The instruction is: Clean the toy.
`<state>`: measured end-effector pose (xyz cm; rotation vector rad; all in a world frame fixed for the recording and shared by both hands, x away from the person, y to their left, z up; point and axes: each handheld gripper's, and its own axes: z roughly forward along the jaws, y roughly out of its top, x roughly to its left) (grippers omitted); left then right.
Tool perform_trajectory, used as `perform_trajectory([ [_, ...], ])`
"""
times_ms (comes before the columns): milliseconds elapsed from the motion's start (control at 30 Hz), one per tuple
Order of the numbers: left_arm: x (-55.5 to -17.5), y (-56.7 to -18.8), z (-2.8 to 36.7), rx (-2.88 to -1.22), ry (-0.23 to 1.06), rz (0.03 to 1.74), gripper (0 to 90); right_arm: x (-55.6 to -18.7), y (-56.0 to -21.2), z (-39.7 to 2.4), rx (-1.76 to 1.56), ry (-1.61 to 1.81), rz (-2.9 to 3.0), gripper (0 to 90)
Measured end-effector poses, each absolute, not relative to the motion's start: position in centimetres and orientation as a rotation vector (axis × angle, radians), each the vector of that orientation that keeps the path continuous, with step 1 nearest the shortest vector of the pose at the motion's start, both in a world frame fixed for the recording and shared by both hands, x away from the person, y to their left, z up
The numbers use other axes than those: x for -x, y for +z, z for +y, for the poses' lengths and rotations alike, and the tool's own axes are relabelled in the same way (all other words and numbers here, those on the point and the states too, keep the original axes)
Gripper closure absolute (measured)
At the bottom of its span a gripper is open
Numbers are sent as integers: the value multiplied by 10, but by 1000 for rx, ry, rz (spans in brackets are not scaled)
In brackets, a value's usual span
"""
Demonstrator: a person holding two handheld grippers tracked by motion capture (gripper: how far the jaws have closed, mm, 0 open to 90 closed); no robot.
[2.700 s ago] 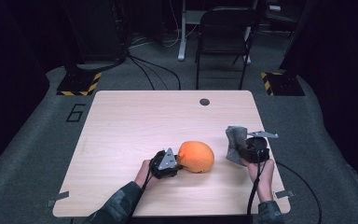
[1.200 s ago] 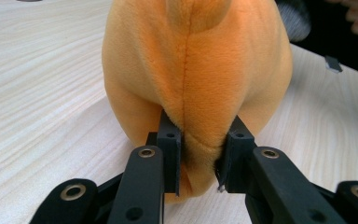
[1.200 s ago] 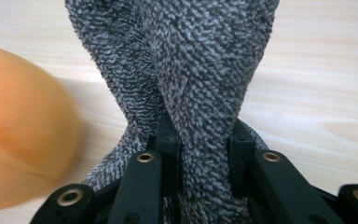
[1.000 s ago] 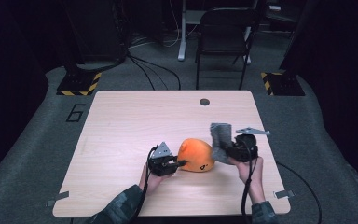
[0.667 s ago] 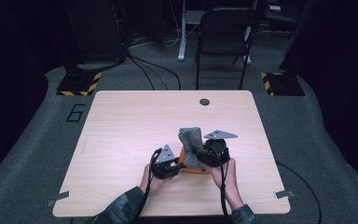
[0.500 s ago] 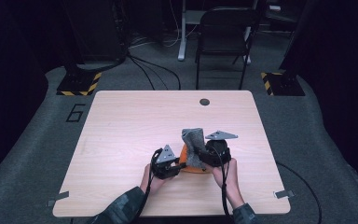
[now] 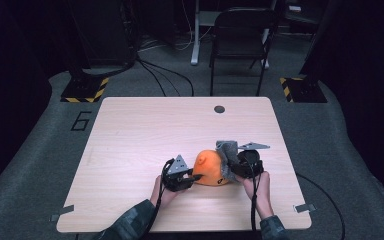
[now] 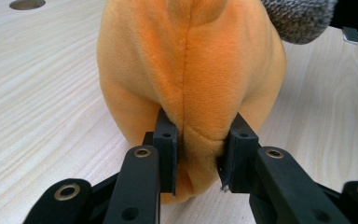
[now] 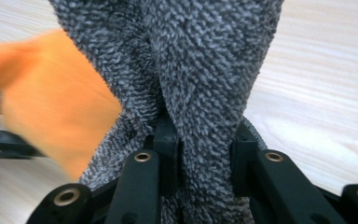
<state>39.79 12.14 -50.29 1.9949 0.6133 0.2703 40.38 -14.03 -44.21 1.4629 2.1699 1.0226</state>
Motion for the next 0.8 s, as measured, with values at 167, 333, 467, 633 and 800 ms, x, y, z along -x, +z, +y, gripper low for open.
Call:
perform_trajectory([
  [167,-398,-503,122,-1993,268,610,711,-410,-457,-151,-1538,920,2150,722],
  [333,-399,-504,123,-1985,261,615,711,-420,-481,-159,-1616,794,2185,725],
  [467,-398,-504,123,-1982,264,617,708,-420,-473,-162,-1608,820,2158,728],
  [633,-399,-503,123,-1986,272,611,707,-404,-430,-159,-1505,977,2087,728],
  [800,-397,-503,122,-1993,283,604,705,-383,-395,-127,-1346,1184,2103,726],
])
